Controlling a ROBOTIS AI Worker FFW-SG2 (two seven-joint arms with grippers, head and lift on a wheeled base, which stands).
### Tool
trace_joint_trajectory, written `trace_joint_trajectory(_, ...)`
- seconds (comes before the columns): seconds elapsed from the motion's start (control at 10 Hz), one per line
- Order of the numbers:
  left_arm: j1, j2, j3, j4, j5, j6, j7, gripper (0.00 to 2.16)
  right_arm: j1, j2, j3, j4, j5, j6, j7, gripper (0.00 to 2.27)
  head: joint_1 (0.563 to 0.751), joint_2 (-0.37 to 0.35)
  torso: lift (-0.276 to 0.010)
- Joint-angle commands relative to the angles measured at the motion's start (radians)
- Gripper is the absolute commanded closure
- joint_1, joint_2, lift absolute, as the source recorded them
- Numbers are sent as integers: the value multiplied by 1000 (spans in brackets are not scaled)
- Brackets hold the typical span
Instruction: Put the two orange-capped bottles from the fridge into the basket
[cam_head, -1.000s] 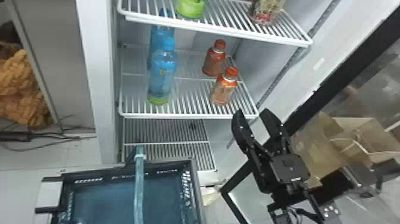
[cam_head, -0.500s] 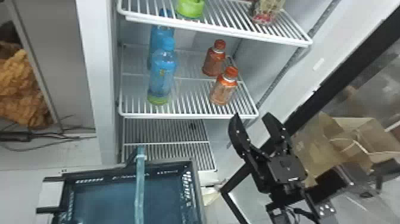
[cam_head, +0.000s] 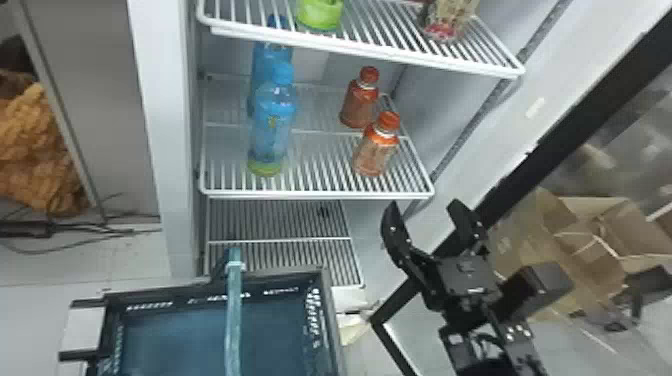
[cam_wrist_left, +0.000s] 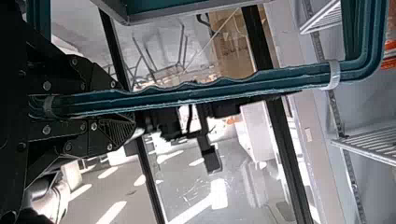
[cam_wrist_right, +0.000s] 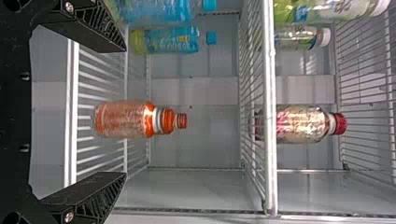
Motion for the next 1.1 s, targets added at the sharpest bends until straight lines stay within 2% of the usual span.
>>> trace_joint_trajectory(0.0,1,0,-1,0,0,-2,0,1200,-94,-6,0,121,27,-58,0,87,695,-350,-235)
trace_joint_trajectory(0.4,6,0,1,0,2,-4,0,1200,-281,-24,28,344,85,-110,0,87,695,-350,-235)
trace_joint_trajectory(0.8,6,0,1,0,6,-4,0,1200,-416,-33,46,486,109,-124,-2,88,695,-350,-235)
trace_joint_trajectory(1.0,1,1,-5,0,6,-2,0,1200,-504,-38,52,587,127,-178,-2,88,695,-350,-235)
